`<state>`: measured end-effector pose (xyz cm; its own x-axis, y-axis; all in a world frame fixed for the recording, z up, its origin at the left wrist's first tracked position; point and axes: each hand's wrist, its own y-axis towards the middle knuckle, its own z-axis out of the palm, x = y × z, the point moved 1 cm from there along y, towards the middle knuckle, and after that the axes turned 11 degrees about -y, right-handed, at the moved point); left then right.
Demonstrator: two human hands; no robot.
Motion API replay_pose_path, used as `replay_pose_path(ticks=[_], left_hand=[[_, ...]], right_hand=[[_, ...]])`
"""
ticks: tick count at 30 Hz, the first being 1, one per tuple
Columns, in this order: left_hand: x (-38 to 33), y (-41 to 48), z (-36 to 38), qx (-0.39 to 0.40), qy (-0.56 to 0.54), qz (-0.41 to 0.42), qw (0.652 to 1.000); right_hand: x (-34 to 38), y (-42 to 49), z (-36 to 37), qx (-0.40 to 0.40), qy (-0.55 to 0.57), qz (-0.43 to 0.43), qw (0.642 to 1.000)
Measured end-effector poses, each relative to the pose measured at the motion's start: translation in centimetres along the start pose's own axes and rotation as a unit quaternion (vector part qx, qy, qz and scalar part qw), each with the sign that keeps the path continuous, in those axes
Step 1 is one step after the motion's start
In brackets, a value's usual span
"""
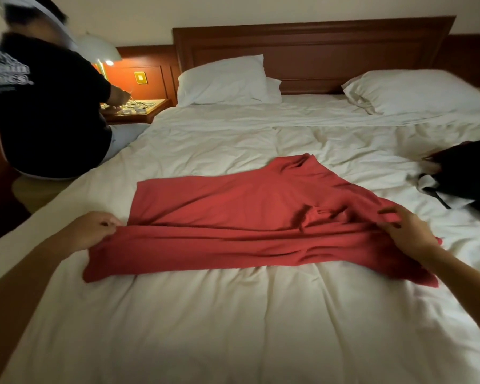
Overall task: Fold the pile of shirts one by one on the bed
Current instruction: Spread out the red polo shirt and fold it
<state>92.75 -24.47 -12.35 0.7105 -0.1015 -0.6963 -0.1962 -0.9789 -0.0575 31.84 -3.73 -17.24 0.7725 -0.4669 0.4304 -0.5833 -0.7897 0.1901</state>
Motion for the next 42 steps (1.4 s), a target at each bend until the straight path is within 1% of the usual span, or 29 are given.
replay_pose_path(ticks=[1, 2, 3, 4, 5, 6, 7, 8, 10, 12, 13, 15, 17, 18, 19, 20, 21, 22, 25, 27, 29, 31, 33, 34, 35, 37, 40, 41, 42], left_hand=[[0.1, 0.2, 0.2, -0.049, -0.051, 0.001, 0.998], [0.3, 0.3, 0.4, -0.056, -0.115, -0.02, 0.992], [0.5, 0.0, 0.6, -0.015, -0.18, -0.065, 0.982], [0.8, -0.4, 1.0, 0.055, -0.216, -0.11, 0.969], [1.3, -0.9, 1.4, 0.118, -0.22, -0.132, 0.959], [1.8, -1.3, 1.6, 0.145, -0.212, -0.135, 0.957], [2.6, -1.5, 1.7, 0.137, -0.221, -0.129, 0.957], [3.2, -1.6, 1.9, 0.098, -0.244, -0.124, 0.957], [4.0, -1.8, 2.3, -0.016, -0.311, -0.124, 0.942], [4.6, -1.8, 2.3, -0.122, -0.342, -0.124, 0.923], [4.7, -1.9, 2.3, -0.161, -0.334, -0.118, 0.921], [4.8, -2.2, 2.5, -0.209, -0.286, -0.107, 0.929], [4.6, -2.5, 2.7, -0.215, -0.218, -0.1, 0.947], [4.6, -2.7, 2.8, -0.193, -0.189, -0.103, 0.957], [4.6, -2.8, 2.9, -0.154, -0.174, -0.11, 0.966], [4.7, -2.9, 3.1, -0.111, -0.172, -0.121, 0.971], [4.9, -2.9, 3.4, -0.085, -0.173, -0.129, 0.973], [5.1, -2.8, 3.6, -0.084, -0.169, -0.134, 0.973], [5.8, -2.0, 3.6, -0.169, -0.146, -0.163, 0.961], [5.7, -1.5, 3.3, -0.21, -0.117, -0.166, 0.956], [5.7, -1.3, 3.2, -0.212, -0.104, -0.149, 0.96], [5.5, -1.8, 3.4, -0.151, -0.116, -0.15, 0.97], [5.1, -2.8, 3.8, -0.071, -0.151, -0.166, 0.972], [5.0, -3.2, 3.8, -0.05, -0.156, -0.16, 0.974], [4.9, -3.4, 3.9, -0.051, -0.16, -0.149, 0.974], [4.5, -4.0, 4.2, -0.09, -0.203, -0.126, 0.967], [3.8, -5.2, 4.4, -0.14, -0.287, -0.123, 0.94], [3.9, -5.6, 4.2, -0.151, -0.289, -0.12, 0.938], [4.2, -6.0, 4.0, -0.149, -0.272, -0.117, 0.943]], right_hand=[[-0.3, 0.0, -0.3, -0.014, 0.0, 0.014, 1.0], [-0.6, 0.0, -0.4, -0.009, -0.003, 0.03, 1.0], [-1.0, -0.1, -0.4, 0.012, -0.007, 0.049, 0.999], [-1.3, -0.4, -0.3, 0.045, -0.006, 0.067, 0.997], [-1.6, -0.9, -0.3, 0.079, 0.006, 0.076, 0.994], [-2.0, -1.5, -0.4, 0.106, 0.03, 0.073, 0.991], [-2.2, -2.2, -0.6, 0.122, 0.056, 0.062, 0.989], [-2.4, -3.0, -0.9, 0.128, 0.07, 0.047, 0.988], [-2.6, -4.3, -1.2, 0.129, 0.056, 0.01, 0.99], [-2.8, -5.2, -1.0, 0.096, 0.033, -0.022, 0.995], [-2.8, -5.4, -0.9, 0.066, 0.033, -0.022, 0.997], [-2.9, -5.6, -1.4, 0.004, 0.033, 0.009, 0.999], [-3.2, -5.6, -2.0, -0.023, 0.026, 0.033, 0.999], [-3.4, -5.7, -2.2, -0.013, 0.023, 0.041, 0.999], [-3.5, -6.1, -2.2, 0.013, 0.03, 0.052, 0.998], [-3.5, -6.5, -2.1, 0.041, 0.043, 0.062, 0.996], [-3.4, -7.0, -2.0, 0.065, 0.052, 0.066, 0.994], [-3.4, -7.4, -1.8, 0.075, 0.053, 0.058, 0.994], [-3.5, -8.0, -1.2, 0.038, 0.025, 0.005, 0.999], [-3.7, -7.7, -1.3, -0.011, 0.036, 0.017, 0.999], [-3.7, -6.9, -1.7, -0.04, 0.053, 0.047, 0.997], [-3.9, -6.1, -2.1, -0.04, 0.059, 0.065, 0.995], [-4.3, -6.3, -2.1, -0.015, 0.063, 0.085, 0.994], [-4.5, -6.8, -1.9, 0.003, 0.067, 0.083, 0.994], [-4.6, -7.5, -1.6, 0.02, 0.073, 0.07, 0.995], [-4.5, -9.0, -1.1, 0.027, 0.077, 0.024, 0.996], [-3.9, -9.8, -2.1, -0.018, 0.115, 0.008, 0.993], [-3.7, -9.8, -3.0, -0.032, 0.127, 0.006, 0.991], [-3.5, -10.0, -4.1, -0.033, 0.132, 0.005, 0.991]])
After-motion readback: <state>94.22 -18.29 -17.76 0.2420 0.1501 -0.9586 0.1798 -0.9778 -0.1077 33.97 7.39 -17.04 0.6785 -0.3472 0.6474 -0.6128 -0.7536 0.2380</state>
